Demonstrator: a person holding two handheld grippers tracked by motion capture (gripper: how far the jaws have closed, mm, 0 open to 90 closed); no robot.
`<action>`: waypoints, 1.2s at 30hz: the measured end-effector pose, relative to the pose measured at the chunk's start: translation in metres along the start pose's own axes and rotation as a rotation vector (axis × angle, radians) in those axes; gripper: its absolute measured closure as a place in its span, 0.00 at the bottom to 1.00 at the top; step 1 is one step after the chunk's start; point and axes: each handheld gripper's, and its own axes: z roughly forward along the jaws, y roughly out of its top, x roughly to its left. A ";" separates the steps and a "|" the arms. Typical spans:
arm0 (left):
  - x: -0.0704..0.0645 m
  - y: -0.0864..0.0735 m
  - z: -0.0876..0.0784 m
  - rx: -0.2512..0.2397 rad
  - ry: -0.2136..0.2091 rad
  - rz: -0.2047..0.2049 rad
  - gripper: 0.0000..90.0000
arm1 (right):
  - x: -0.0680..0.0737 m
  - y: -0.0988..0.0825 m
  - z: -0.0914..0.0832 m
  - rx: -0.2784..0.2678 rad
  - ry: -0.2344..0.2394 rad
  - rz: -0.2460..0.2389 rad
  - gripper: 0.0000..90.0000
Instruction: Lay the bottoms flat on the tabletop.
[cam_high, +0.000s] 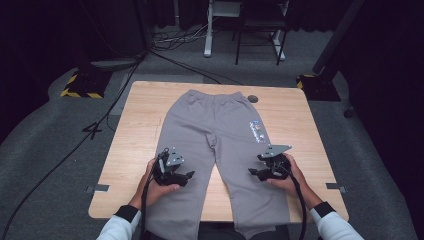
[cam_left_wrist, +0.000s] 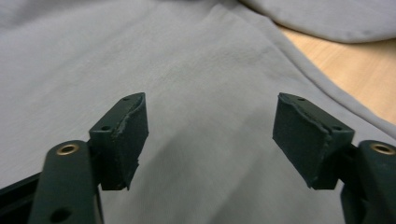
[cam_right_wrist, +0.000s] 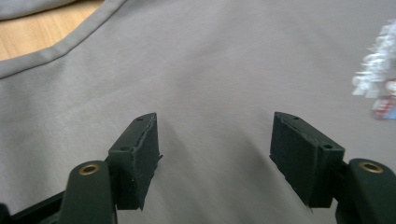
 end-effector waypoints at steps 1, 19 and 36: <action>0.000 -0.002 0.003 0.016 -0.005 0.010 0.29 | 0.003 -0.001 0.001 0.008 0.004 -0.012 0.35; -0.023 -0.064 -0.056 -0.001 -0.090 0.029 0.31 | 0.049 -0.054 -0.051 0.028 0.086 -0.047 0.36; -0.047 -0.037 -0.042 -0.034 -0.081 0.043 0.27 | 0.065 -0.010 -0.029 0.020 0.062 -0.093 0.34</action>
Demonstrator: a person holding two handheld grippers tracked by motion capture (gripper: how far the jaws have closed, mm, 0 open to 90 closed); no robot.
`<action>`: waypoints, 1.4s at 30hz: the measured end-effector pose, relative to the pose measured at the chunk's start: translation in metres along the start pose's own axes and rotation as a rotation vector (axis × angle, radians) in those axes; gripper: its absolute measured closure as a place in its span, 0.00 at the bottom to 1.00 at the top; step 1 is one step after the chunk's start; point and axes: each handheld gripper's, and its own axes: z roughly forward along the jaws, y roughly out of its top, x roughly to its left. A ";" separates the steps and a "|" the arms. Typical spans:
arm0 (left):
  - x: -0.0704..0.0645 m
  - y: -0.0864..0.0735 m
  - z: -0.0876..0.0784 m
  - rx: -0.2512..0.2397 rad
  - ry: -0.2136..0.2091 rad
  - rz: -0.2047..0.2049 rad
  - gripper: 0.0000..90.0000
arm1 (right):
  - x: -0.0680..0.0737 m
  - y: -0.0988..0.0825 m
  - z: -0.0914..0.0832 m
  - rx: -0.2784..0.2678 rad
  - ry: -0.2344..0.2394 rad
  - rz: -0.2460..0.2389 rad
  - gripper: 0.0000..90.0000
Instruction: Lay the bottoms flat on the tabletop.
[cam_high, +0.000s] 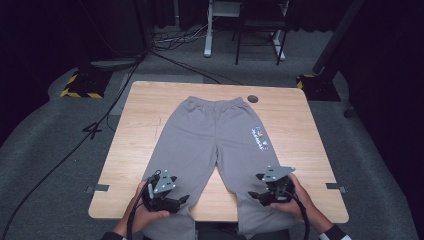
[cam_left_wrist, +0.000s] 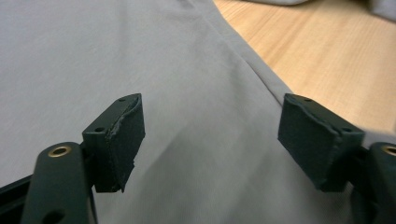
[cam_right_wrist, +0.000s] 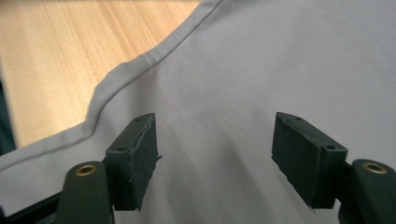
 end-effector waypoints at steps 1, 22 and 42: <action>-0.003 0.002 0.005 0.013 -0.002 0.010 0.26 | 0.003 0.003 0.008 0.015 0.006 -0.014 0.34; -0.009 0.023 -0.015 -0.102 0.035 0.043 0.23 | 0.002 0.013 -0.018 -0.090 -0.017 -0.062 0.30; 0.072 -0.053 -0.051 0.083 0.230 -0.124 0.19 | -0.093 -0.102 -0.076 -0.072 -0.332 0.352 0.30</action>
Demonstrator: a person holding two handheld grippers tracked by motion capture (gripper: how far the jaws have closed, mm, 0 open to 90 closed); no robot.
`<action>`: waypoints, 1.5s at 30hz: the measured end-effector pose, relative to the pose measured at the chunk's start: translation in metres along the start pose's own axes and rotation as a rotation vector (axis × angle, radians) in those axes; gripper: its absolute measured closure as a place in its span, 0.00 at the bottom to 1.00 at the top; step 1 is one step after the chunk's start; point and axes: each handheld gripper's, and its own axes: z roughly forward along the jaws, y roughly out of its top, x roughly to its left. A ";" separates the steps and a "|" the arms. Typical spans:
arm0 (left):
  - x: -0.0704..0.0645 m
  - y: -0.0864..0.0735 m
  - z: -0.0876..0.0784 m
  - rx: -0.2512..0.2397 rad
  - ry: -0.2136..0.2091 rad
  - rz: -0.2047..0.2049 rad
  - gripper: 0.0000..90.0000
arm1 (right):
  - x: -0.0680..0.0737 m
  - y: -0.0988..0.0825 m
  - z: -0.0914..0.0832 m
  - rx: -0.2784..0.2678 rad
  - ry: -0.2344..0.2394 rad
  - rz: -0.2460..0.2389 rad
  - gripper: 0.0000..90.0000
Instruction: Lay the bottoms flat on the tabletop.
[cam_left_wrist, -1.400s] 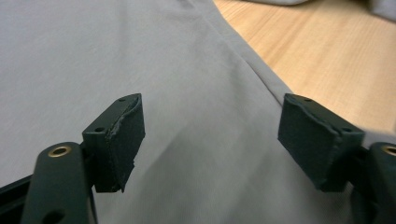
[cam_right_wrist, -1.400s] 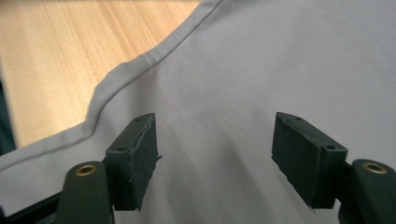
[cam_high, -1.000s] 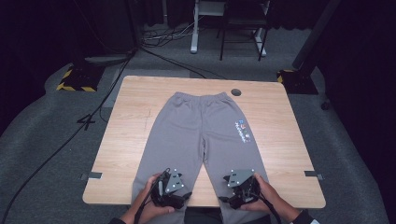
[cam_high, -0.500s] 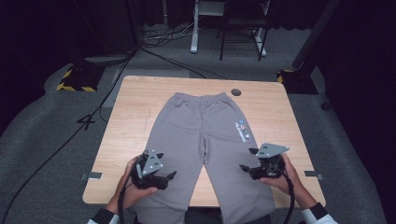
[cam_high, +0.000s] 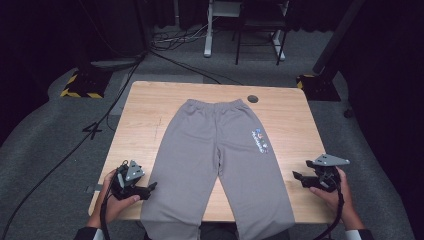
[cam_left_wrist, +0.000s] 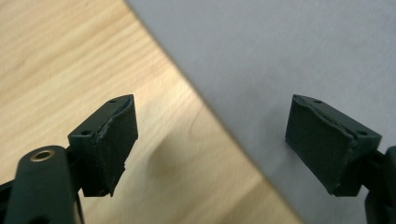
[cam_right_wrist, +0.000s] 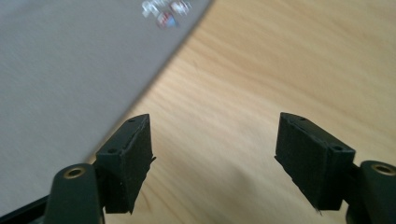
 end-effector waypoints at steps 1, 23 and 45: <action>0.001 -0.003 -0.001 -0.004 -0.008 -0.010 0.19 | -0.002 -0.005 -0.002 -0.006 0.006 0.021 0.30; 0.007 -0.021 -0.007 -0.019 -0.048 -0.117 0.18 | 0.005 -0.037 -0.008 -0.021 -0.002 0.071 0.24; 0.007 -0.022 -0.007 -0.020 -0.046 -0.120 0.18 | 0.002 -0.038 -0.008 -0.023 -0.005 0.073 0.24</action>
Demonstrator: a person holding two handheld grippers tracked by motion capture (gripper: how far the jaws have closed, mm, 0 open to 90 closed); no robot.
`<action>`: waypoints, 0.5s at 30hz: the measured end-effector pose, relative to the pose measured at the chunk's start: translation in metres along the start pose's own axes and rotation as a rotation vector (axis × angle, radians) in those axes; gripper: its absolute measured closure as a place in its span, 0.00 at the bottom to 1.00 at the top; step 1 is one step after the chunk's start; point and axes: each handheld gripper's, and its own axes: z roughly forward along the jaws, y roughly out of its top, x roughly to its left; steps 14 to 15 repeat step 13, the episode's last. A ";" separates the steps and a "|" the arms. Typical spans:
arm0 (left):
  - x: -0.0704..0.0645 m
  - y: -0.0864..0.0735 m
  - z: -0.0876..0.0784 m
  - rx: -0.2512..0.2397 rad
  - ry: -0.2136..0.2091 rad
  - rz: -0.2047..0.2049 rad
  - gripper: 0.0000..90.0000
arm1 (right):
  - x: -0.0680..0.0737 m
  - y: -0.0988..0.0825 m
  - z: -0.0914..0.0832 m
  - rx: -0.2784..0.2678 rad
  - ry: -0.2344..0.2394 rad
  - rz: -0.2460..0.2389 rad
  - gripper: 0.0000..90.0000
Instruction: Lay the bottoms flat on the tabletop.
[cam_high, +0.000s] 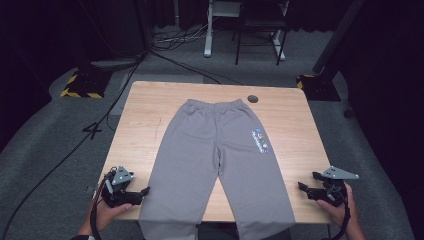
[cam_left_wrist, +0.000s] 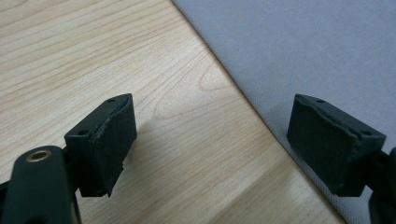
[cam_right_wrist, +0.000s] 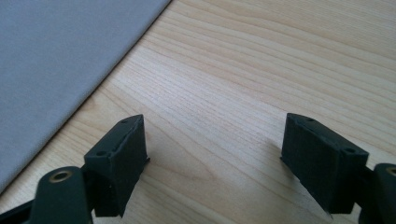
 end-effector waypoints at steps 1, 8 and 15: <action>0.000 0.000 0.000 0.000 0.000 0.000 0.18 | 0.000 0.000 0.000 0.000 0.000 0.000 0.24; 0.000 0.000 0.000 0.001 0.001 0.002 0.18 | 0.000 0.000 0.000 0.001 0.002 0.000 0.24; 0.000 0.000 0.000 0.001 0.001 0.001 0.18 | 0.000 0.000 0.000 0.001 0.002 0.003 0.24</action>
